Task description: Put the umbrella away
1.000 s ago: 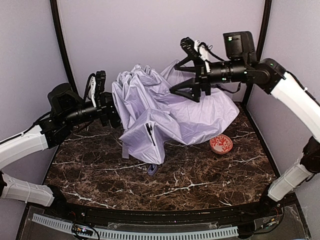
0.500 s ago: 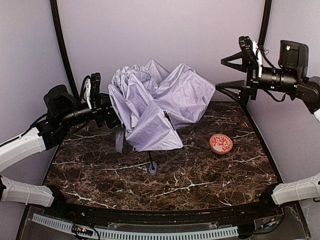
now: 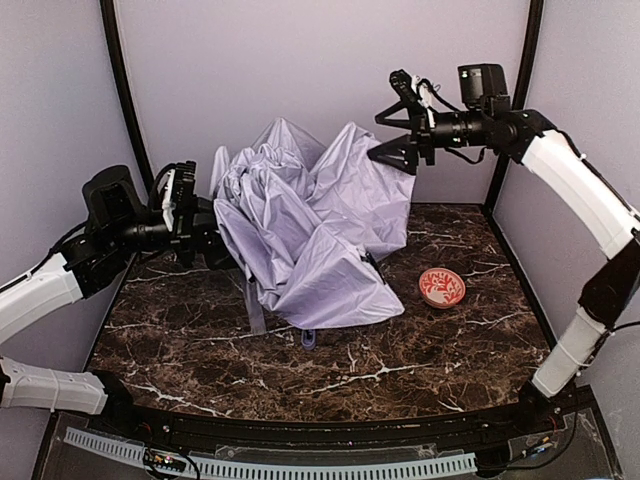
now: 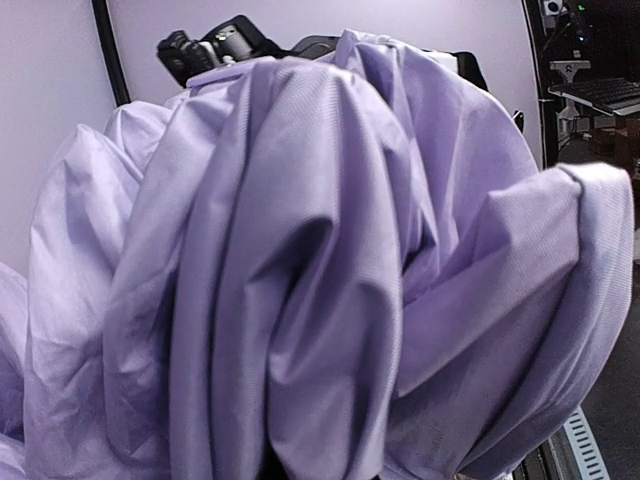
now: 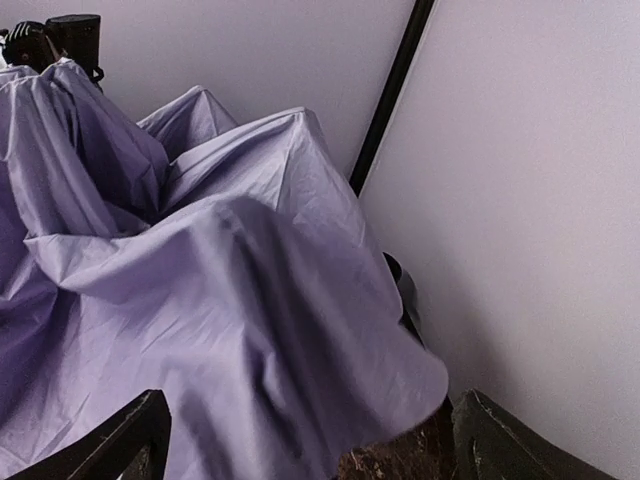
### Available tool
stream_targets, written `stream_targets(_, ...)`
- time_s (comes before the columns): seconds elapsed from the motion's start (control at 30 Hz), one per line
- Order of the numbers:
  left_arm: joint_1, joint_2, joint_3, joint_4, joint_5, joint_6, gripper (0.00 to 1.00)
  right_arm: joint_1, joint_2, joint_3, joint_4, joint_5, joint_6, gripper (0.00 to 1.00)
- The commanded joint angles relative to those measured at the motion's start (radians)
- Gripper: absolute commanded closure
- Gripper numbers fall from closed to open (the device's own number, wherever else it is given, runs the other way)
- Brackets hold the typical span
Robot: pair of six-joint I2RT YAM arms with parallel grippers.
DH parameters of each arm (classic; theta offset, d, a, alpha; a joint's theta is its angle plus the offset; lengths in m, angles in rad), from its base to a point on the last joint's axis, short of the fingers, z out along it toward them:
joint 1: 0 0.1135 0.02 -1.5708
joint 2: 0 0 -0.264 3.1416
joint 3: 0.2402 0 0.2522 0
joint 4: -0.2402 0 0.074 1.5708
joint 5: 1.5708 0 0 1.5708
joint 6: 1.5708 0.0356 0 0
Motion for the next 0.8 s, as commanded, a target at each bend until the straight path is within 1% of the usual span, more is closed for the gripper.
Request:
stream_targets(0.0, 0.003, -0.006, 0.041, -0.149, 0.050, 0.097, 1.00, 0.022, 0.205, 0.280, -0.120, -0.276, -0.054, 0.03)
stream_targets(0.07, 0.004, -0.001, 0.044, -0.126, 0.022, 0.072, 1.00, 0.077, 0.283, 0.411, -0.309, -0.292, -0.149, 0.06)
stream_targets(0.1, 0.005, 0.006, 0.042, -0.108, 0.008, 0.054, 1.00, 0.115, 0.302, 0.436, -0.392, -0.272, -0.193, 0.06)
stream_targets(0.13, 0.005, 0.012, 0.040, -0.080, -0.011, 0.032, 1.00, 0.154, 0.307, 0.424, -0.435, -0.243, -0.222, 0.06)
stream_targets(0.2, 0.007, 0.031, 0.035, -0.050, -0.046, -0.007, 1.00, 0.217, 0.285, 0.315, -0.424, -0.230, -0.235, 0.07)
stream_targets(0.23, 0.007, 0.041, 0.032, -0.035, -0.058, -0.016, 1.00, 0.236, 0.266, 0.234, -0.373, -0.262, -0.217, 0.08)
stream_targets(0.3, 0.007, 0.067, 0.027, -0.002, -0.068, -0.035, 1.00, 0.265, 0.225, 0.081, -0.186, -0.354, -0.105, 0.09)
stream_targets(0.37, 0.007, 0.106, 0.041, 0.017, -0.068, -0.060, 1.00, 0.305, 0.191, -0.014, 0.029, -0.388, 0.015, 0.09)
stream_targets(0.4, 0.007, 0.134, 0.056, 0.015, -0.068, -0.069, 1.00, 0.331, 0.174, -0.050, 0.181, -0.369, 0.089, 0.09)
stream_targets(0.47, 0.007, 0.196, 0.090, 0.022, -0.039, -0.094, 1.00, 0.380, 0.130, -0.122, 0.399, -0.296, 0.168, 0.09)
stream_targets(0.53, 0.005, 0.237, 0.113, 0.064, 0.005, -0.131, 1.00, 0.411, 0.100, -0.191, 0.645, -0.236, 0.292, 0.09)
stream_targets(0.57, 0.004, 0.250, 0.122, 0.081, 0.022, -0.145, 1.00, 0.415, 0.094, -0.207, 0.731, -0.213, 0.349, 0.09)
stream_targets(0.63, -0.003, 0.264, 0.140, 0.086, 0.031, -0.152, 1.00, 0.417, 0.094, -0.205, 0.812, -0.122, 0.446, 0.09)
stream_targets(0.67, -0.009, 0.266, 0.147, 0.077, 0.028, -0.142, 1.00, 0.417, 0.099, -0.190, 0.820, -0.087, 0.467, 0.09)
stream_targets(0.73, -0.016, 0.267, 0.164, 0.041, 0.022, -0.112, 1.00, 0.419, 0.125, -0.140, 0.800, -0.075, 0.496, 0.09)
stream_targets(0.77, -0.040, 0.271, 0.178, 0.019, 0.021, -0.096, 1.00, 0.425, 0.150, -0.107, 0.782, -0.073, 0.510, 0.09)
